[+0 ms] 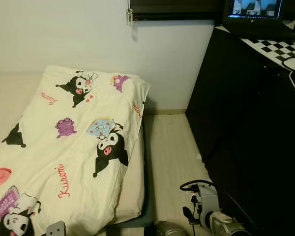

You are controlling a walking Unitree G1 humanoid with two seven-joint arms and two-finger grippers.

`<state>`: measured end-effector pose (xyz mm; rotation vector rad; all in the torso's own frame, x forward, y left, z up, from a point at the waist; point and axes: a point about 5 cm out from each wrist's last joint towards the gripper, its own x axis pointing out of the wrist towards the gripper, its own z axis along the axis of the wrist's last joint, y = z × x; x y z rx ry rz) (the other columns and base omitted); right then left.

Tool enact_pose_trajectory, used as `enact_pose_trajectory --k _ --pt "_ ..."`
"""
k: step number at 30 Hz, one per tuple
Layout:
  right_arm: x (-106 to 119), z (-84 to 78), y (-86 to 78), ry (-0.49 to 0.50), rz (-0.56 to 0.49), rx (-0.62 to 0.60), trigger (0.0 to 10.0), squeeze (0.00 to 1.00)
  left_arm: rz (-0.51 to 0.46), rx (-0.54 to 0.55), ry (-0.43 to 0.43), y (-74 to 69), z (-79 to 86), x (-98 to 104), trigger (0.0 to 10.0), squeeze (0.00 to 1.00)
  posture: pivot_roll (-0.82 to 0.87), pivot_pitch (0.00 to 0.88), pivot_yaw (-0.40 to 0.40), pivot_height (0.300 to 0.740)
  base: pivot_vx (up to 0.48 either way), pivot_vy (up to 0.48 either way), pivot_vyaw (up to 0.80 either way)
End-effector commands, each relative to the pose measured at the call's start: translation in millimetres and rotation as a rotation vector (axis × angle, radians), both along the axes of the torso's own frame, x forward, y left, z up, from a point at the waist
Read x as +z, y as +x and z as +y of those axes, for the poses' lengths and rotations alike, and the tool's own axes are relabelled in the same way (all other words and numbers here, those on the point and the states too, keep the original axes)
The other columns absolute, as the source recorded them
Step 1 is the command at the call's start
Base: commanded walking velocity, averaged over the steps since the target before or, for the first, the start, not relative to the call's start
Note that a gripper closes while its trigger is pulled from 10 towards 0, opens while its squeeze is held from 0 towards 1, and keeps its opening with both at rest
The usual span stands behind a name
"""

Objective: Clean up the room

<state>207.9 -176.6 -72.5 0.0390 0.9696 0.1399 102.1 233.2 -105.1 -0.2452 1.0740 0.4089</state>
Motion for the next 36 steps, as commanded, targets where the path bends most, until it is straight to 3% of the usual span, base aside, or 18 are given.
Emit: enact_pose_trajectory --k 1,7,17,26,36 --pt "0.4 -4.9 0.0 -0.011 0.005 -0.007 10.0 0.0 0.022 0.001 -0.023 -5.2 -6.6 -3.0 10.0 0.0 -0.15 0.005 0.02 0.74 0.0 -0.48 0.0" --pt "1.3 -3.8 1.8 -0.013 0.004 0.005 10.0 0.0 0.025 0.006 -0.024 -6.0 -6.8 -3.2 10.0 0.0 -0.15 0.006 0.018 0.74 0.0 -0.48 0.0" --pt "3.4 2.5 4.6 0.025 -0.021 0.071 10.0 0.0 0.032 0.035 -0.009 -8.8 -3.2 -3.2 10.0 0.0 -0.15 0.014 0.019 0.74 0.0 0.0 0.0" --pt "3.5 14.1 3.8 0.04 -0.025 0.217 10.0 0.0 0.033 0.028 -0.014 -8.6 -5.6 -3.7 10.0 0.0 -0.16 0.02 0.016 0.74 0.0 0.0 0.78" --pt "0.1 11.7 -1.5 -0.018 0.029 0.288 10.0 0.0 0.031 0.014 -0.023 -6.1 -8.5 -3.8 10.0 0.0 -0.16 0.012 0.015 0.74 0.0 0.0 0.79"
